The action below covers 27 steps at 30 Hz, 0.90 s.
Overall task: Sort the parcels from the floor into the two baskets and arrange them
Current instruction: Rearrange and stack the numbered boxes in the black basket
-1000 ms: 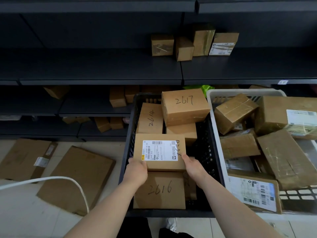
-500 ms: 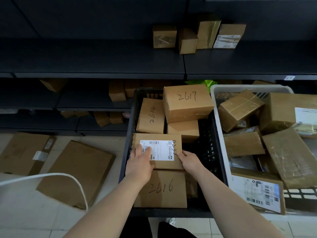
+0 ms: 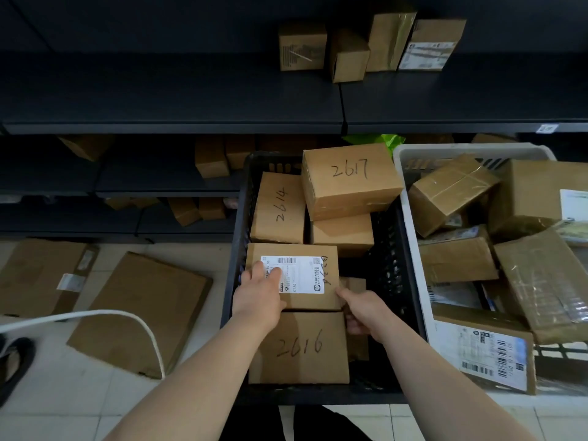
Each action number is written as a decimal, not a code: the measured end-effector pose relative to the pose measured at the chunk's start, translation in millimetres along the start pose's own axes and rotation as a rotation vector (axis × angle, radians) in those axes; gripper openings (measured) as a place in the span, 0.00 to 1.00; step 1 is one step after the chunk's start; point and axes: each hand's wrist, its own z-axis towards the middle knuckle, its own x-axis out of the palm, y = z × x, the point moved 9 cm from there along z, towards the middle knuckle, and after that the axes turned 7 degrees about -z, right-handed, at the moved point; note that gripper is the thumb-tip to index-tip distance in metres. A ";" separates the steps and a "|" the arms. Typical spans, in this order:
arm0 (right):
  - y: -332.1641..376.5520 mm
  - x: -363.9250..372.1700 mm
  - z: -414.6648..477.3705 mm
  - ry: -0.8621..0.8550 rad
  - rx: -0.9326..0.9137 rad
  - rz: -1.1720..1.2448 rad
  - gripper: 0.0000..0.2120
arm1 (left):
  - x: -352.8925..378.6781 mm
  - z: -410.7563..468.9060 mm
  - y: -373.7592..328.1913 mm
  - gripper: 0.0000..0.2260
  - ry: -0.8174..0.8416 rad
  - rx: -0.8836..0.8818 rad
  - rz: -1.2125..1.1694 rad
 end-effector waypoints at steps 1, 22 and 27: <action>-3.0 2.1 -0.8 -0.003 0.010 0.024 0.21 | -0.1 0.4 -0.1 0.25 0.005 -0.001 0.003; 58.6 -51.7 -50.8 -0.260 -0.296 -0.001 0.13 | -10.7 6.3 -8.4 0.23 0.017 -0.121 -0.157; 138.8 -115.6 -73.0 -0.498 -0.530 -0.103 0.22 | -46.4 34.1 -41.7 0.24 -0.105 -0.129 -0.569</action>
